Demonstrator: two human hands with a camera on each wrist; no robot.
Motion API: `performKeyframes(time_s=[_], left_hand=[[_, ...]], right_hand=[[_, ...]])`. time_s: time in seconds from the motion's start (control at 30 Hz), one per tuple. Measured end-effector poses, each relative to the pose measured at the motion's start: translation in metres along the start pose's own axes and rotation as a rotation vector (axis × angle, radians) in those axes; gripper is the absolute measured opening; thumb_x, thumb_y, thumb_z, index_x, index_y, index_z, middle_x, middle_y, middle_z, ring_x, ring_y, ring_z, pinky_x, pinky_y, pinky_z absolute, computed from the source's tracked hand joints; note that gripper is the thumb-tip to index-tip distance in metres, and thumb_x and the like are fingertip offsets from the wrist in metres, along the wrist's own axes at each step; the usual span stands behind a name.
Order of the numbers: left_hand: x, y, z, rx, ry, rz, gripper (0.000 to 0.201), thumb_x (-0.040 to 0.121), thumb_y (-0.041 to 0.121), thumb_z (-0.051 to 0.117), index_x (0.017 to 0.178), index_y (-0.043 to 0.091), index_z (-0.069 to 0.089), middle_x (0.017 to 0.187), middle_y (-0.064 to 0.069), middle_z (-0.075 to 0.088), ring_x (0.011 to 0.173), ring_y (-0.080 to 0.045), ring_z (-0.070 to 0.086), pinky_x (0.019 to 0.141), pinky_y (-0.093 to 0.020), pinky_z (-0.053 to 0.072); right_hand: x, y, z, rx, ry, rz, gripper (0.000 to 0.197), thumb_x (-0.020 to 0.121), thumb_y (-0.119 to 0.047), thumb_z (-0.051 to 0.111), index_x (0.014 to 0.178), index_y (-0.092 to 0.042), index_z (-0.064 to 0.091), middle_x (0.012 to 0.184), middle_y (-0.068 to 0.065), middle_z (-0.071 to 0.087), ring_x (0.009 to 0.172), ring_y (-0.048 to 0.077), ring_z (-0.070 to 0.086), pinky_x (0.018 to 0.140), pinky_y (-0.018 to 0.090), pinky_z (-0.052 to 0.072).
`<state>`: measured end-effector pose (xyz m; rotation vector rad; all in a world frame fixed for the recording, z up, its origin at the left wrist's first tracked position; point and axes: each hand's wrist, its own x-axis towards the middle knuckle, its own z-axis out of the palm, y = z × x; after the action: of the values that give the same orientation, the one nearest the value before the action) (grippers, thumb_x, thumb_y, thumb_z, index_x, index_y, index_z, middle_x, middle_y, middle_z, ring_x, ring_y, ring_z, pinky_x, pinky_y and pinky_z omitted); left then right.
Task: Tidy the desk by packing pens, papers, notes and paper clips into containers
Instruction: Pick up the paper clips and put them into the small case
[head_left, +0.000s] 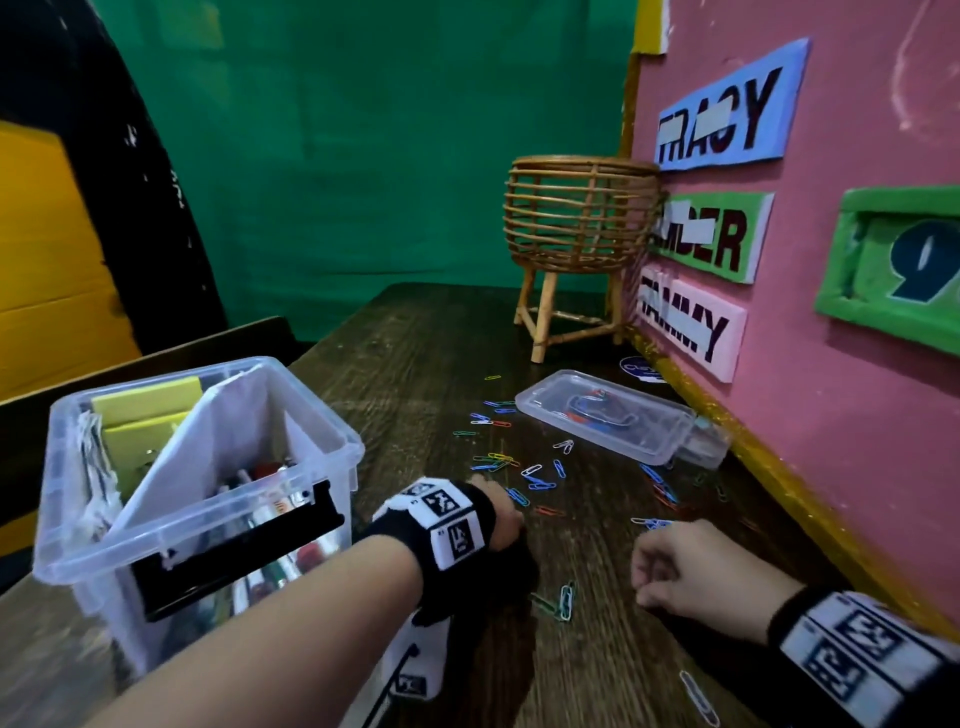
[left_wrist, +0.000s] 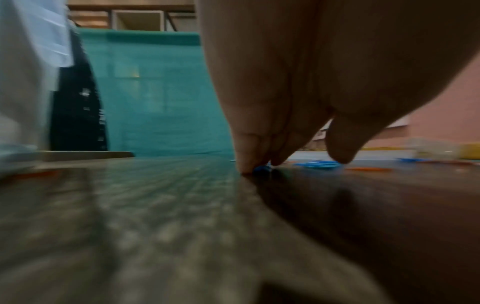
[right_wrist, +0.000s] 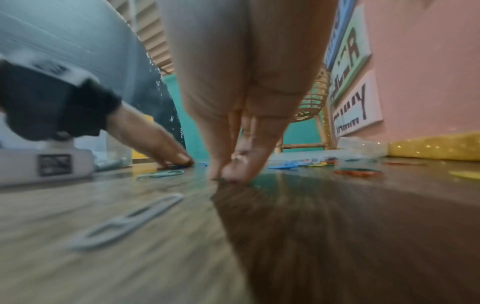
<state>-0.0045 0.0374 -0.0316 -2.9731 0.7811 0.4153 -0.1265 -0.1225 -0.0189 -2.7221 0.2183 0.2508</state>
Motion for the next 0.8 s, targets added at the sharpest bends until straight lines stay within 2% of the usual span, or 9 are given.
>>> performKeyframes(time_s=[0.13, 0.27, 0.37, 0.43, 0.47, 0.6, 0.7, 0.73, 0.8], left_hand=[[0.007, 0.021, 0.002, -0.167, 0.054, 0.151, 0.047, 0.098, 0.033, 0.039, 0.137, 0.008, 0.036, 0.145, -0.011, 0.038, 0.133, -0.026, 0.041, 0.109, -0.036, 0.034], [0.037, 0.004, -0.007, -0.232, 0.166, -0.085, 0.064, 0.097, 0.037, 0.041, 0.145, 0.001, 0.020, 0.155, -0.015, 0.017, 0.143, -0.027, 0.022, 0.117, -0.039, 0.025], [0.058, -0.015, -0.007, -0.194, 0.110, -0.233, 0.061, 0.094, 0.046, 0.039, 0.137, 0.003, 0.037, 0.135, -0.017, 0.043, 0.129, -0.031, 0.042, 0.110, -0.042, 0.035], [0.068, -0.018, -0.006, -0.109, 0.084, -0.201, 0.060, 0.094, 0.050, 0.037, 0.131, 0.004, 0.046, 0.113, -0.017, 0.055, 0.113, -0.033, 0.053, 0.103, -0.040, 0.041], [0.069, -0.016, -0.007, -0.078, 0.069, -0.181, 0.060, 0.094, 0.051, 0.036, 0.130, 0.004, 0.047, 0.116, -0.018, 0.056, 0.114, -0.033, 0.053, 0.102, -0.039, 0.042], [0.064, 0.008, -0.012, -0.130, 0.024, 0.006, 0.048, 0.097, 0.041, 0.037, 0.132, 0.008, 0.045, 0.138, -0.014, 0.048, 0.126, -0.029, 0.048, 0.102, -0.034, 0.038], [0.064, 0.015, -0.015, -0.195, 0.031, 0.155, 0.041, 0.098, 0.036, 0.036, 0.131, 0.014, 0.046, 0.136, -0.011, 0.051, 0.126, -0.027, 0.048, 0.104, -0.034, 0.039], [0.067, 0.013, -0.017, -0.210, 0.070, 0.144, 0.040, 0.098, 0.034, 0.037, 0.129, 0.012, 0.047, 0.136, -0.011, 0.051, 0.125, -0.027, 0.049, 0.104, -0.035, 0.039], [0.079, 0.005, -0.020, -0.217, 0.185, 0.056, 0.039, 0.097, 0.032, 0.039, 0.127, 0.009, 0.048, 0.137, -0.011, 0.049, 0.127, -0.026, 0.047, 0.105, -0.036, 0.040]], right_hand=[[-0.006, 0.004, -0.007, -0.278, 0.197, 0.175, 0.013, 0.093, -0.039, 0.043, 0.089, -0.031, 0.052, 0.109, -0.002, 0.059, 0.108, 0.017, 0.059, 0.082, 0.028, 0.045], [-0.027, 0.024, -0.016, -0.380, -0.023, 0.396, 0.054, 0.100, -0.045, 0.016, 0.139, -0.015, 0.040, 0.142, 0.010, 0.045, 0.130, 0.021, 0.044, 0.103, 0.029, 0.035], [-0.031, 0.032, -0.006, -0.350, -0.240, 0.519, 0.078, 0.091, -0.063, 0.006, 0.145, -0.012, 0.028, 0.152, 0.013, 0.030, 0.140, 0.023, 0.030, 0.114, 0.034, 0.024], [-0.024, 0.033, 0.005, -0.405, -0.321, 0.606, 0.113, 0.071, -0.083, 0.003, 0.148, -0.001, 0.008, 0.156, 0.021, 0.007, 0.145, 0.033, 0.013, 0.117, 0.043, 0.015], [-0.018, 0.033, 0.009, -0.388, -0.313, 0.632, 0.114, 0.072, -0.083, 0.007, 0.147, 0.002, -0.001, 0.156, 0.023, -0.003, 0.145, 0.038, 0.006, 0.117, 0.046, 0.011], [-0.004, 0.017, 0.005, -0.212, -0.266, 0.425, 0.100, 0.082, -0.074, 0.017, 0.147, -0.003, -0.012, 0.155, 0.019, -0.018, 0.145, 0.034, -0.009, 0.118, 0.043, 0.003], [0.007, 0.017, -0.007, -0.132, -0.220, 0.223, 0.130, 0.044, -0.086, 0.002, 0.149, -0.010, -0.005, 0.158, 0.011, -0.012, 0.147, 0.023, -0.006, 0.118, 0.034, 0.002], [0.012, 0.021, -0.010, -0.142, -0.160, 0.217, 0.129, 0.044, -0.086, 0.001, 0.150, -0.010, -0.002, 0.158, 0.010, -0.008, 0.147, 0.022, -0.003, 0.119, 0.034, 0.004], [0.025, 0.034, -0.012, -0.173, -0.046, 0.267, 0.105, 0.071, -0.079, 0.010, 0.149, -0.010, 0.000, 0.159, 0.012, -0.005, 0.147, 0.023, 0.001, 0.120, 0.037, 0.009]])
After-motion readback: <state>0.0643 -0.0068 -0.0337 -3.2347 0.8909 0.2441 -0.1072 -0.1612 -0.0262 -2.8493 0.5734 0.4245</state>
